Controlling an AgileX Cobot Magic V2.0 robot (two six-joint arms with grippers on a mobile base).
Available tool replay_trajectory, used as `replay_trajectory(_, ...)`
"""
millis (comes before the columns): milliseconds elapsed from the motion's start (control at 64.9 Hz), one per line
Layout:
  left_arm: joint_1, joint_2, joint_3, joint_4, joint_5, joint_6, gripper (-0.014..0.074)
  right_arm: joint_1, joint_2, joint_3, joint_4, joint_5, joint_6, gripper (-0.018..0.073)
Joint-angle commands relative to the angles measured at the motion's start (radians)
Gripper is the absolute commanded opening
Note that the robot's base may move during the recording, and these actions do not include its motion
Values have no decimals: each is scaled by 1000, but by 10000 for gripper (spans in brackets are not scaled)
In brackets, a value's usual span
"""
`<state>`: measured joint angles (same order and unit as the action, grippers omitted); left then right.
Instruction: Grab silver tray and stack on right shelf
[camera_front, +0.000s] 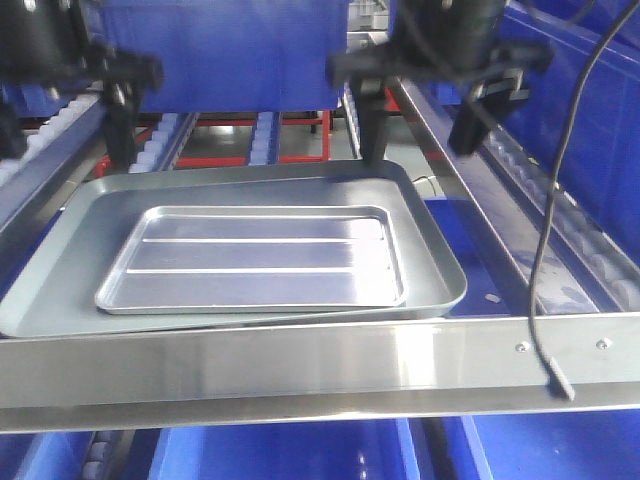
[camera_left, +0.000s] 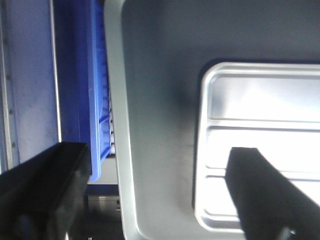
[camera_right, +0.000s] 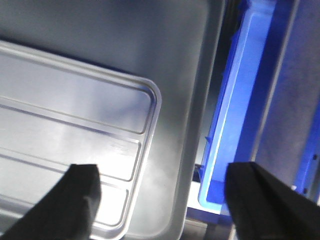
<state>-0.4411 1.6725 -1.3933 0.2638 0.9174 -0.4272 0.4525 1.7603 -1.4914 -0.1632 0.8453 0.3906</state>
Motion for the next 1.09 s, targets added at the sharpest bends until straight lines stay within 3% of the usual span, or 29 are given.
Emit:
replay_trajectory(0, -2, -115, -45, -38, -4, 84, 287, -5, -119, -36, -21, -31, -5, 456)
replay_trajectory(92, -2, -192, -31, -53, 1, 109, 145, -5, -170, -34, -21, -15, -5, 279)
replay_trajectory(216, -2, -315, 38, -53, -47, 111, -115, -5, -222, -9, -21, -9, -5, 39)
replay_trajectory(277, -2, -386, 93, -53, -93, 111, -76, -5, -250, 22, -21, -21, -5, 60)
replay_trajectory(432, -2, -563, 266, -53, -225, 111, -82, -5, -340, 171, -21, -95, -5, 57)
replay_trajectory(786, -2, -978, 769, -51, -621, 111, -82, -5, -698, 657, -38, -426, -15, 57)
replay_trajectory(925, -2, -1124, 913, -51, -706, 111, -82, -5, -870, 850, -43, -574, -55, 57)
replay_trajectory(1079, -2, -1269, 967, -53, -737, 111, -82, -5, -1061, 1005, -58, -693, -65, 57)
